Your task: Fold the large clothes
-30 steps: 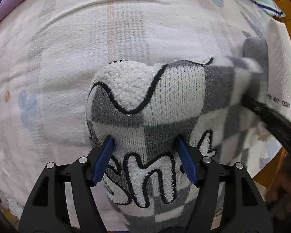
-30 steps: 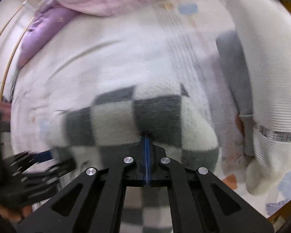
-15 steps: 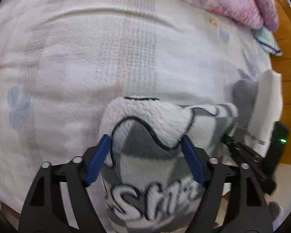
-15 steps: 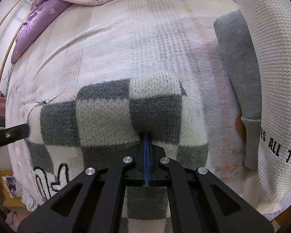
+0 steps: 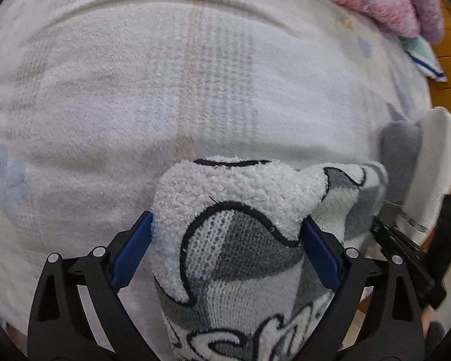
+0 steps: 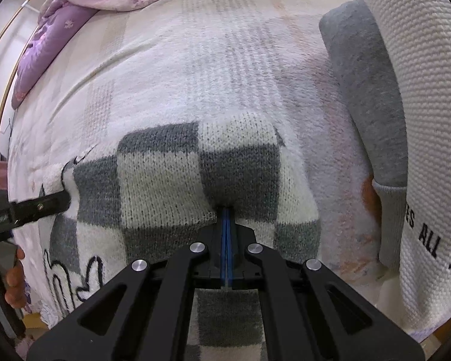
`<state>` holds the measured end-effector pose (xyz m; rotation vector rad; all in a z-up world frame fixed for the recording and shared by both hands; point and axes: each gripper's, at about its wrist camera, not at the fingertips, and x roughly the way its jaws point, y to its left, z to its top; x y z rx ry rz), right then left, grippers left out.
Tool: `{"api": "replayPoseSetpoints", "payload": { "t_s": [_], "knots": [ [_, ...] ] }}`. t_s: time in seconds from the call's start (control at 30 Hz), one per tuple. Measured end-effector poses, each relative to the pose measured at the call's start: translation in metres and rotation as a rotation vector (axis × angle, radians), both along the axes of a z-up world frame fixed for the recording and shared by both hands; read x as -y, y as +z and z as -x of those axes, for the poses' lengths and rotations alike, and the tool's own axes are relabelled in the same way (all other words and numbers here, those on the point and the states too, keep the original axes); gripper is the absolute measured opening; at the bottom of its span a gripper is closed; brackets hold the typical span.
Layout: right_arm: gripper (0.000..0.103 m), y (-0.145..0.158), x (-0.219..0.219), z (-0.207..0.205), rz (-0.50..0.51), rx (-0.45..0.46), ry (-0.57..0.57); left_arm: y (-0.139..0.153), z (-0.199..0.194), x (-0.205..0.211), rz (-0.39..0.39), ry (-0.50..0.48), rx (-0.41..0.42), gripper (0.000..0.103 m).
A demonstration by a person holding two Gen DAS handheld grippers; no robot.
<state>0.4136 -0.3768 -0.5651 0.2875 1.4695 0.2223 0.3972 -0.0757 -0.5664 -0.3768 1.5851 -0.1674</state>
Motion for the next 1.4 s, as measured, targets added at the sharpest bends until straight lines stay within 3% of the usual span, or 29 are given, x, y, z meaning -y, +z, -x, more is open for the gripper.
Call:
{"api": "replayPoseSetpoints", "payload": {
  "t_s": [0.13, 0.2, 0.27, 0.37, 0.47, 0.57, 0.7, 0.77, 0.87, 0.97, 1.07, 1.1, 1.13, 1.23, 1.3, 1.4],
  "knots": [
    [0.004, 0.023, 0.012, 0.013, -0.087, 0.006, -0.052, 0.020, 0.025, -0.026, 0.149, 0.098, 0.021, 0.094],
    [0.016, 0.039, 0.018, 0.028, -0.085, 0.025, -0.070, 0.027, 0.047, -0.042, 0.240, 0.125, 0.027, 0.094],
    [0.041, 0.051, 0.028, 0.047, -0.103, 0.051, -0.097, 0.028, 0.068, -0.049, 0.253, 0.140, 0.027, 0.094],
    [0.057, 0.058, 0.050, 0.085, -0.097, 0.058, -0.172, 0.022, 0.103, -0.054, 0.248, 0.179, -0.001, 0.094],
    [0.074, 0.047, 0.075, 0.127, -0.093, 0.009, -0.278, 0.009, 0.139, -0.045, 0.278, 0.150, -0.072, 0.093],
    [0.077, 0.014, 0.099, 0.168, -0.188, -0.104, -0.414, -0.002, 0.160, -0.034, 0.262, 0.133, -0.104, 0.094],
    [0.078, -0.029, 0.103, 0.199, -0.312, -0.212, -0.506, -0.018, 0.172, -0.014, 0.216, 0.079, -0.136, 0.094],
    [0.080, -0.041, 0.105, 0.208, -0.379, -0.223, -0.561, -0.021, 0.169, -0.006, 0.177, 0.059, -0.128, 0.094],
    [0.083, -0.058, 0.110, 0.221, -0.502, -0.256, -0.666, -0.033, 0.165, 0.004, 0.178, 0.054, -0.149, 0.098],
    [0.086, -0.071, 0.115, 0.231, -0.594, -0.265, -0.732, -0.052, 0.159, 0.011, 0.209, 0.078, -0.170, 0.099],
    [0.090, -0.081, 0.116, 0.241, -0.665, -0.262, -0.776, -0.061, 0.163, 0.008, 0.266, 0.163, -0.209, 0.099],
    [0.090, -0.085, 0.116, 0.244, -0.691, -0.264, -0.792, -0.059, 0.164, 0.008, 0.273, 0.178, -0.203, 0.088],
    [0.092, -0.088, 0.115, 0.247, -0.715, -0.263, -0.807, -0.053, 0.164, 0.009, 0.273, 0.168, -0.181, 0.070],
    [0.094, -0.096, 0.116, 0.261, -0.744, -0.260, -0.824, -0.033, 0.163, 0.008, 0.273, 0.167, -0.172, 0.042],
    [0.096, -0.098, 0.113, 0.261, -0.750, -0.258, -0.814, -0.024, 0.159, -0.001, 0.308, 0.191, -0.188, 0.039],
    [0.096, -0.095, 0.100, 0.263, -0.752, -0.255, -0.817, -0.007, 0.150, -0.004, 0.309, 0.144, -0.179, 0.038]
  ]
}}
